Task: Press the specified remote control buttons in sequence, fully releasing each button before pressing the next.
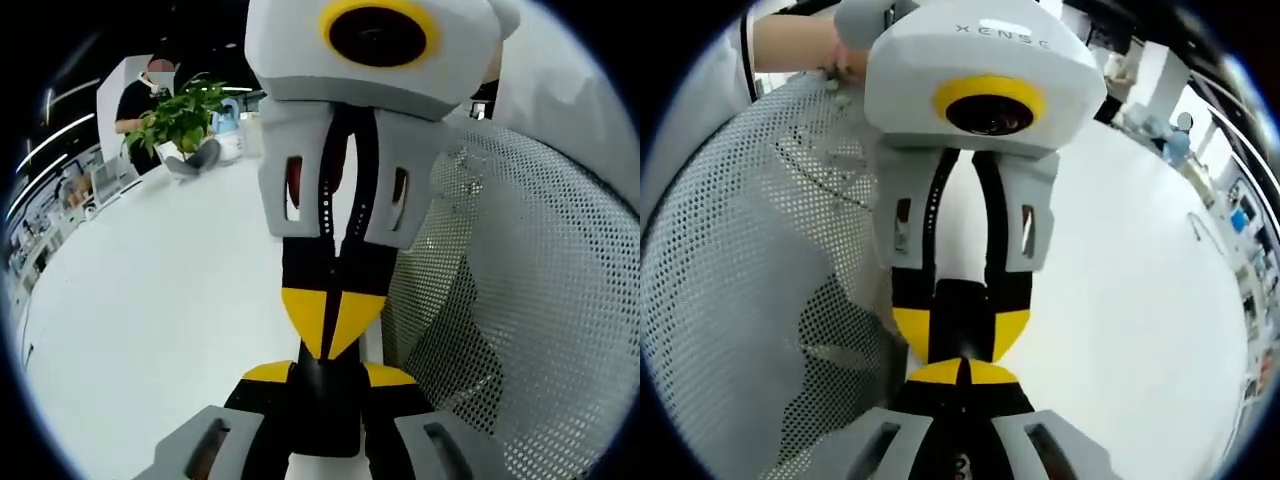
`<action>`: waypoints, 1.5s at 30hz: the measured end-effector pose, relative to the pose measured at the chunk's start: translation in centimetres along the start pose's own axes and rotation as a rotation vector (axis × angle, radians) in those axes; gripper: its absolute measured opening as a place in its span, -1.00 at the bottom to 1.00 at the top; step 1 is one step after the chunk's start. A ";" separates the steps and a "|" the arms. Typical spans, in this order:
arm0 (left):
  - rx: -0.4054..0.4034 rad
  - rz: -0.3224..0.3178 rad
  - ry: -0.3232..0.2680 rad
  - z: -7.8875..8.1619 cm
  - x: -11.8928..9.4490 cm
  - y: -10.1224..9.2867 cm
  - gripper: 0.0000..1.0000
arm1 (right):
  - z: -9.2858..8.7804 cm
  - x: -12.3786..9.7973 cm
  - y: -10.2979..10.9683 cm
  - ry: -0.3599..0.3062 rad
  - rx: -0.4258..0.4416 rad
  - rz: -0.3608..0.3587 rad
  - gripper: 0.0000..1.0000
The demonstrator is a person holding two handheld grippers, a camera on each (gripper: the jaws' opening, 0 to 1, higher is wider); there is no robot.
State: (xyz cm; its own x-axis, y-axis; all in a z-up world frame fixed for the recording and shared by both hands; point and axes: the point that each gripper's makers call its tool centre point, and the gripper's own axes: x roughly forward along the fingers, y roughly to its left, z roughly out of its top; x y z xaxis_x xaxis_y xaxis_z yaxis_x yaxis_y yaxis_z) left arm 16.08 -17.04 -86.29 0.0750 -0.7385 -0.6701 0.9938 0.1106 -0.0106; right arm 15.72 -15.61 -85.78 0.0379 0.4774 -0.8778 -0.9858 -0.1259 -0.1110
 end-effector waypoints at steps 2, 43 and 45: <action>0.000 0.001 0.000 0.0 0.0 0.0 -0.51 | 0.0 0.0 0.0 0.014 -0.051 -0.031 -1.00; -0.019 0.020 0.001 -0.2 -0.1 0.5 -0.50 | -0.3 -0.5 -0.4 -0.167 0.229 -0.029 -1.00; -0.018 0.020 0.001 -0.2 -0.1 0.5 -0.50 | -0.6 -0.7 -0.3 -0.166 0.231 -0.018 -1.00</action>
State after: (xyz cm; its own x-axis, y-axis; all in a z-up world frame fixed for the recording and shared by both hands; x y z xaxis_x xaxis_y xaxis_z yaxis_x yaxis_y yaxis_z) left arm 16.57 -16.80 -86.38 0.0944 -0.7357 -0.6707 0.9905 0.1368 -0.0108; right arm 16.07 -16.46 -85.39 0.0469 0.6162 -0.7862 -0.9971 0.0761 0.0002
